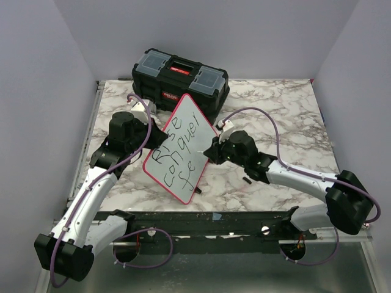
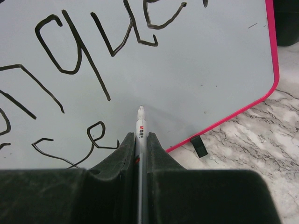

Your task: Write a sentence on the whiteboard

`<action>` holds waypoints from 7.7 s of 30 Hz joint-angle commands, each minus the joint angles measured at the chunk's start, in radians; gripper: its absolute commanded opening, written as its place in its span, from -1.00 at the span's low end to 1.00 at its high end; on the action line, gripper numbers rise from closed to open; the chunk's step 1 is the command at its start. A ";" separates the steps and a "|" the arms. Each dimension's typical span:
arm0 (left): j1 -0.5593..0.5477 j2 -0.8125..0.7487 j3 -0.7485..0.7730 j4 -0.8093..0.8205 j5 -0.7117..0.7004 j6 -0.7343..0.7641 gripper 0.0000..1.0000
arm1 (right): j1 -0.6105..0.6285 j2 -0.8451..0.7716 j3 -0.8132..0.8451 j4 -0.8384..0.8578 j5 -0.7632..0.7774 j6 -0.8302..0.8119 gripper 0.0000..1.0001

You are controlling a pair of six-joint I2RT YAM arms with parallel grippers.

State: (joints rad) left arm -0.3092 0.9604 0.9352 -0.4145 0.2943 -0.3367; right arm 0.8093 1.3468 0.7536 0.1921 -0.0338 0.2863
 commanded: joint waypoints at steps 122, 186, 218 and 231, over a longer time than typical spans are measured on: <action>-0.013 0.003 -0.016 -0.085 -0.047 0.108 -1.00 | -0.007 0.049 -0.033 -0.012 0.000 0.014 -0.99; -0.016 0.004 -0.014 -0.086 -0.043 0.108 -1.00 | -0.024 0.080 0.122 -0.006 0.054 -0.039 -0.99; -0.014 0.005 -0.015 -0.087 -0.047 0.110 -1.00 | -0.024 0.082 0.024 0.033 0.005 -0.003 -0.99; -0.016 0.003 -0.015 -0.087 -0.047 0.109 -1.00 | -0.023 0.064 -0.039 0.043 0.005 0.019 -0.99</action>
State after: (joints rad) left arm -0.3126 0.9577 0.9352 -0.4213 0.2790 -0.3367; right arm 0.7811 1.4166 0.7315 0.2173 -0.0086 0.2871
